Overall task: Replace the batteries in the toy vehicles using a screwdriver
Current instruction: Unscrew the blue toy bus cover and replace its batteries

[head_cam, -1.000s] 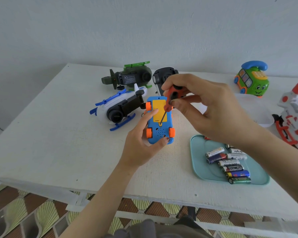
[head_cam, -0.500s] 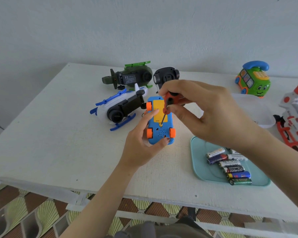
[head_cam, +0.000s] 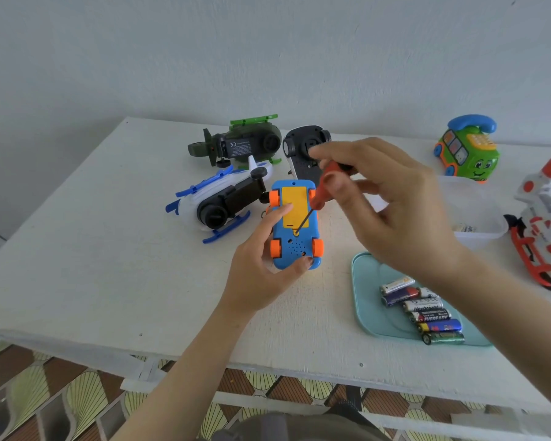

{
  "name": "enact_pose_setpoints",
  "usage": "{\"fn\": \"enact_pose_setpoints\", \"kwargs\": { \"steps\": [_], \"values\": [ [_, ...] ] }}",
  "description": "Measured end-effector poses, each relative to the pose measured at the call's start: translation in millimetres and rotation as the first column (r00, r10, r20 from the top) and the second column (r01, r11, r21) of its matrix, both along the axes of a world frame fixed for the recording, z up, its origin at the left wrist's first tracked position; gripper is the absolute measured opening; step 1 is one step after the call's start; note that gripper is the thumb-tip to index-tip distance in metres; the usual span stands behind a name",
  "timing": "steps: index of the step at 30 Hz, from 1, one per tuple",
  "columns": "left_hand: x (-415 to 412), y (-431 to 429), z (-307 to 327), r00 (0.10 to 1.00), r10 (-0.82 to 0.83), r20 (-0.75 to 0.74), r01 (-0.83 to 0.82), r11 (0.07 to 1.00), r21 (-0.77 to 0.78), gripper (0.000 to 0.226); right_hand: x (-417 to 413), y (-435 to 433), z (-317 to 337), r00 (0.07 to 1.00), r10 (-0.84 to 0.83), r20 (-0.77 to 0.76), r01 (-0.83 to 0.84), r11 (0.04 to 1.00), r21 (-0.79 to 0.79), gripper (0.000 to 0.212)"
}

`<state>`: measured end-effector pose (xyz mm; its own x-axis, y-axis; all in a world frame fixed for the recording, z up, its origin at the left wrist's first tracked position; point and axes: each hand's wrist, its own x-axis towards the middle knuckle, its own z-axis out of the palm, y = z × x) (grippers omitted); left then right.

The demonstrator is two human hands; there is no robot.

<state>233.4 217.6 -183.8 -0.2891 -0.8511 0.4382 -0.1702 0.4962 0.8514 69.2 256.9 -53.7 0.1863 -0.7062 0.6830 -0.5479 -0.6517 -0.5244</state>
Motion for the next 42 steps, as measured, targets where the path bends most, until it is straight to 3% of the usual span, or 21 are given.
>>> {"fn": "enact_pose_setpoints", "kwargs": {
  "steps": [7,13,19,25,27,30,32,36,38,42],
  "values": [
    [-0.3,-0.7,-0.4,1.0,0.013,0.009,-0.013,1.0,-0.006,0.063,1.2,0.1,2.6,0.985,0.106,0.138,-0.12,0.988,0.093,0.033],
    [-0.1,-0.7,-2.0,1.0,0.009,-0.001,-0.009,1.0,0.005,0.063,2.7,1.6,2.8,0.992,0.015,-0.126,-0.029,0.994,-0.109,0.025],
    [-0.6,-0.5,-1.7,1.0,0.021,0.009,-0.021,1.0,0.008,0.061,8.1,0.6,7.6,0.992,0.115,-0.046,-0.114,0.993,0.037,0.029],
    [-1.0,-0.8,-1.6,1.0,0.002,0.004,-0.002,1.0,-0.003,0.063,7.3,-6.4,7.8,0.995,-0.035,-0.097,0.027,0.996,-0.088,0.023],
    [-1.2,-0.1,-0.3,1.0,0.001,0.003,-0.001,1.0,-0.003,0.063,6.2,-6.3,6.4,0.998,0.041,-0.042,-0.042,0.999,-0.013,0.027],
    [-0.9,0.4,0.4,1.0,0.007,0.005,-0.007,1.0,-0.011,0.062,6.5,-4.9,10.0,0.962,0.196,0.19,-0.23,0.956,0.18,0.03],
    [-1.1,0.9,0.7,1.0,0.008,0.003,-0.008,1.0,-0.014,0.062,6.7,-5.1,12.2,0.939,0.211,0.273,-0.266,0.946,0.187,0.028],
    [-1.3,0.9,0.9,1.0,0.004,0.004,-0.004,1.0,-0.01,0.063,5.7,-7.5,6.8,0.996,0.036,0.087,-0.036,0.999,0.006,0.017],
    [-1.1,0.5,0.6,1.0,0.002,0.002,-0.002,1.0,-0.003,0.065,3.5,-8.9,3.3,1.0,-0.017,0.012,0.018,0.998,-0.062,0.021],
    [-1.3,1.6,2.3,1.0,0.012,0.008,-0.012,1.0,-0.011,0.063,3.7,-7.6,4.7,0.969,0.147,0.197,-0.179,0.971,0.157,0.029]
  ]
}}
